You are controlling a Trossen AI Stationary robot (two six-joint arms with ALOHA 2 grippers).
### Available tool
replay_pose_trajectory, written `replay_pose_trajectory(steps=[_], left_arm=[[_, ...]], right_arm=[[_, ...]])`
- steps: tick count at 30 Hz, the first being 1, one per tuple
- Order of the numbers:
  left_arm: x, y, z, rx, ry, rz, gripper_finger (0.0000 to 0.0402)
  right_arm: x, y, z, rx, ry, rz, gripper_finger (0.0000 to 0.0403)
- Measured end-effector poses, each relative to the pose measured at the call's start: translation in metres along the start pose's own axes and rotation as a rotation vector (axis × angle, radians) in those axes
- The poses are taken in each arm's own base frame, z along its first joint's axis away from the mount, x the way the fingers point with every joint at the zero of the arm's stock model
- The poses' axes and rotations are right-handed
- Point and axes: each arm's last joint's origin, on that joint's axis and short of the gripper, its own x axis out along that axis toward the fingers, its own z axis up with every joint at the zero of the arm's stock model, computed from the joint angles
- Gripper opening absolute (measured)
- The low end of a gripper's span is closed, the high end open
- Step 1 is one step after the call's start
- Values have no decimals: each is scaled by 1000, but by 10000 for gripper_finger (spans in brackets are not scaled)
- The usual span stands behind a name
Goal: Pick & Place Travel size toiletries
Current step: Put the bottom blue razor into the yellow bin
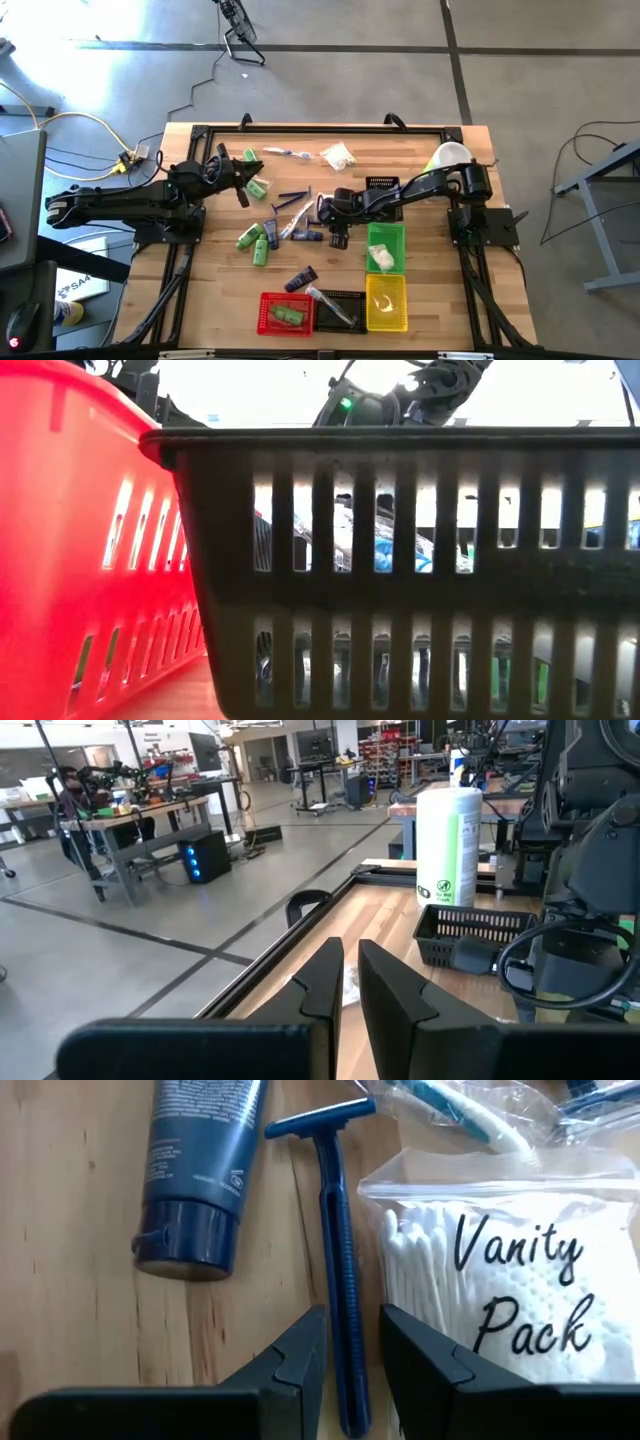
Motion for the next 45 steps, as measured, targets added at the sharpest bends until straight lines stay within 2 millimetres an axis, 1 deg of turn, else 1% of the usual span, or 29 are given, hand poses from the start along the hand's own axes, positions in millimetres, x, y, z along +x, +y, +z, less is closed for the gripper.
replay_pose_trajectory(steps=[7,13,27,30,38,43,45], left_arm=[[0,0,0,0,0,0,30],[0,0,0,0,0,0,30],[0,0,0,1,4,-1,30],[0,0,0,1,4,-1,30],[0,0,0,1,4,-1,30],[0,0,0,1,4,-1,30],[0,0,0,1,4,-1,30]], right_arm=[[0,0,-1,-1,7,3,89],[10,1,-4,3,28,19,89],[11,0,-5,3,29,-3,88],[11,1,-5,2,30,-3,79],[11,1,-5,2,31,6,33],[12,1,-5,2,31,11,34],[8,1,-4,3,27,12,34]])
